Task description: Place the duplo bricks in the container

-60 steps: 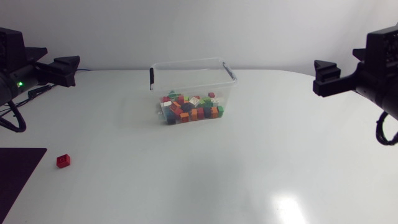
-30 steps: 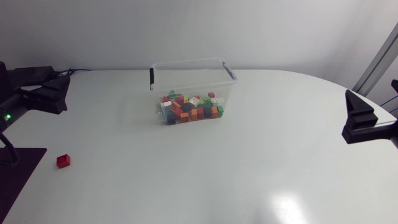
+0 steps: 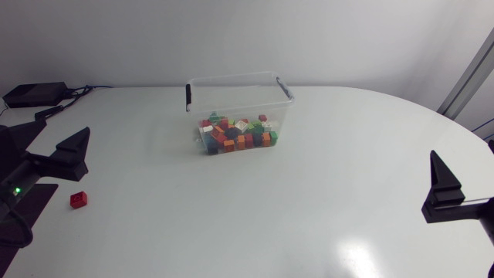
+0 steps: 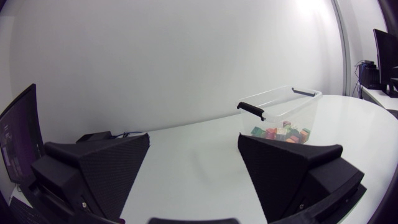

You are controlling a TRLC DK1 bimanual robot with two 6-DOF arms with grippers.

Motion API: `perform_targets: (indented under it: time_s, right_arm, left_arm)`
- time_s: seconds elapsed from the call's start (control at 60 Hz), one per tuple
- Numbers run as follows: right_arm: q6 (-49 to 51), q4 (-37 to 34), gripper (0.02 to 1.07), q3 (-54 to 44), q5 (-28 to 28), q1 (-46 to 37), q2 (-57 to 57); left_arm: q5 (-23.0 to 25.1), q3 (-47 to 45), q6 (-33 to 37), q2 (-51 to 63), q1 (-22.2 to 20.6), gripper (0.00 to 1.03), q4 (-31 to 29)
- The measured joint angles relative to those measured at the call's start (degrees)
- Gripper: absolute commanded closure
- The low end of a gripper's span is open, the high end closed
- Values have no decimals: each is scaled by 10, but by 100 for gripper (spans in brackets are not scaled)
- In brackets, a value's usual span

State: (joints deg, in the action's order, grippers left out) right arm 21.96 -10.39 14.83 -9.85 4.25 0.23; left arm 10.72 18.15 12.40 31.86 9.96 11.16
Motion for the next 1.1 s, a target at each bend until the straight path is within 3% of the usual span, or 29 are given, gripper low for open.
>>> perform_targets:
  time_s: [0.267,0.917,1.1]
  right_arm:
    - [-23,4,7,-35,15,-11,-2]
    - [-185,91,7,-129,90,-37,-2]
    - [-203,94,7,-137,97,-40,-2]
  left_arm:
    - [-12,-48,-32,-82,-15,5,-10]
    - [-98,-161,-101,-297,-90,7,-107]
    - [-102,-170,-110,-315,-97,6,-113]
